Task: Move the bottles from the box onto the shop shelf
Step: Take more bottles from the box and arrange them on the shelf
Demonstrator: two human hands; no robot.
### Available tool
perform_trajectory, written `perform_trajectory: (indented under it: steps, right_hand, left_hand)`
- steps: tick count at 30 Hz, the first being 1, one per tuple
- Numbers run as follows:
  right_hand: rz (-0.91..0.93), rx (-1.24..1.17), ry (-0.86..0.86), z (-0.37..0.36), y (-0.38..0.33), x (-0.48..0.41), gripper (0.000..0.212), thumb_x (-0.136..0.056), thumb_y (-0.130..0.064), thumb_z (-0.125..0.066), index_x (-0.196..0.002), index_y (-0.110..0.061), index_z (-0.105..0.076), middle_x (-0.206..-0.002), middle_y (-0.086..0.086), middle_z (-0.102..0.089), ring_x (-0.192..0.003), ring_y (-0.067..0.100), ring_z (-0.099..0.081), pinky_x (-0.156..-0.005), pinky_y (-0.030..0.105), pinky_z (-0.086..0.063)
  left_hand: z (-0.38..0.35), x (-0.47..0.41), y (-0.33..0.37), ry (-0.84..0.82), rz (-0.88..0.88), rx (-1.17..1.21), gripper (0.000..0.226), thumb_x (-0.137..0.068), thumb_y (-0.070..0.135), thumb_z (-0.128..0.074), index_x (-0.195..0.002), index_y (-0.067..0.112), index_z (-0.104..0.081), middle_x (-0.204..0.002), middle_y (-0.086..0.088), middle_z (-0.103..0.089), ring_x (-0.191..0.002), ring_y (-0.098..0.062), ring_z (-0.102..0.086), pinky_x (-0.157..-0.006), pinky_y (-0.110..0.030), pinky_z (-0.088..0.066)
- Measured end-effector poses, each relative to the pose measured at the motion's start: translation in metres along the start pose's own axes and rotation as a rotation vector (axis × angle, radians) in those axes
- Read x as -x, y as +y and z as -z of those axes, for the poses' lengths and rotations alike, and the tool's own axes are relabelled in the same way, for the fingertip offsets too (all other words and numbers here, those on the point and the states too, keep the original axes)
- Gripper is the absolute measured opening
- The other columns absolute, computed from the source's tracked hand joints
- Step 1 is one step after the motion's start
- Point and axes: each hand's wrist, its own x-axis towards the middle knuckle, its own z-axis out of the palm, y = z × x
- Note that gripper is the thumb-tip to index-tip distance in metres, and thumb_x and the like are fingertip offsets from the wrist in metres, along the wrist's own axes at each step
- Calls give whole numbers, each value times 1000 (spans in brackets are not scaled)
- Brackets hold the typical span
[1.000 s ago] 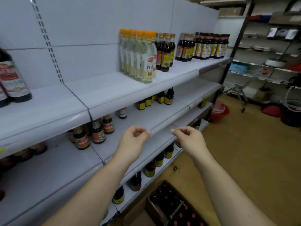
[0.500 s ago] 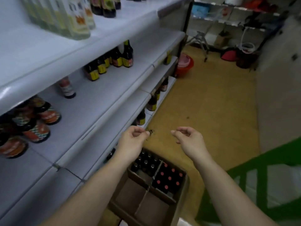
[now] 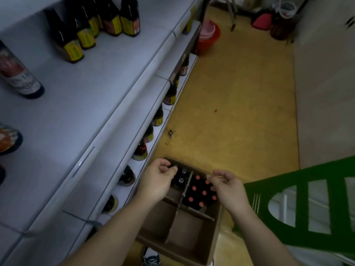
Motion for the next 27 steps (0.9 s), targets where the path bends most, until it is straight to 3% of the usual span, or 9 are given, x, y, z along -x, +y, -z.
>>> perform_trajectory:
  steps: [1, 3, 7, 12, 14, 17, 20, 25, 27]
  right_hand:
    - [-19, 3, 2, -8, 9, -10, 16, -96, -28, -71, -110, -24, -65, -97, -2, -73, -78, 8, -71, -55, 22, -54]
    - [-49, 16, 8, -26, 32, -35, 14, -95, -27, -73, -107, -27, -65, -94, -3, -75, -72, 6, -72, -68, 29, -61]
    - [-108, 46, -5, -65, 78, -94, 27, -94, -33, -73, -119, -25, -64, -97, -8, -74, -88, 11, -72, -87, 45, -61]
    - [-131, 89, -38, -109, 148, -175, 30, -95, -32, -72, -122, -25, -64, -99, -9, -74, -93, 14, -71, -90, 45, -59]
    - [-130, 124, -59, -127, 175, -206, 29, -95, -32, -72, -122, -27, -62, -100, -9, -74, -95, 14, -71, -91, 44, -59]
    - [-100, 160, -86, -151, 212, -248, 30, -97, -31, -70, -124, -26, -58, -95, -11, -74, -84, 10, -72, -77, 33, -59]
    - [-83, 222, -107, -174, 245, -284, 36, -97, -29, -70, -130, -22, -57, -84, -13, -70, -74, 6, -69, -62, 24, -53]
    - [-72, 351, -125, -209, 281, -337, 46, -94, -33, -71, -137, -27, -54, -91, -9, -69, -89, 18, -69, -75, 34, -54]
    - [-49, 428, -128, -220, 292, -354, 56, -92, -36, -71, -142, -31, -49, -110, -1, -71, -99, 26, -69, -81, 39, -58]
  left_hand:
    - [-4, -11, -12, 4, 14, -6, 17, -93, 33, -71, -106, 25, -63, -94, 5, -66, -85, -12, -64, -65, -24, -42]
    - [-13, -32, -38, 10, 47, -11, 19, -93, 33, -71, -108, 24, -63, -93, 7, -65, -85, -11, -63, -65, -25, -41]
    - [-40, -75, -96, -22, 109, -40, 18, -98, 35, -66, -113, 28, -58, -97, 11, -62, -85, -2, -58, -63, -22, -38]
    - [-80, -127, -184, -7, 155, -94, 11, -97, 36, -66, -94, 39, -56, -97, 11, -64, -86, 0, -58, -66, -23, -41]
    - [-95, -145, -220, 7, 192, -96, 11, -97, 38, -66, -96, 40, -56, -97, 12, -64, -88, -1, -60, -70, -27, -45]
    - [-116, -173, -270, 35, 227, -123, 19, -95, 40, -68, -111, 36, -60, -98, 12, -66, -91, -2, -62, -78, -30, -49]
    - [-131, -200, -310, 58, 229, -195, 24, -94, 37, -70, -115, 29, -61, -93, 12, -65, -87, -3, -61, -71, -25, -44]
    - [-147, -246, -357, 131, 174, -300, 34, -93, 25, -71, -124, 19, -62, -85, 13, -56, -88, -12, -57, -75, -25, -38]
    - [-151, -262, -371, 134, 121, -370, 38, -91, 26, -72, -127, 22, -60, -95, 10, -55, -95, -17, -59, -77, -26, -39]
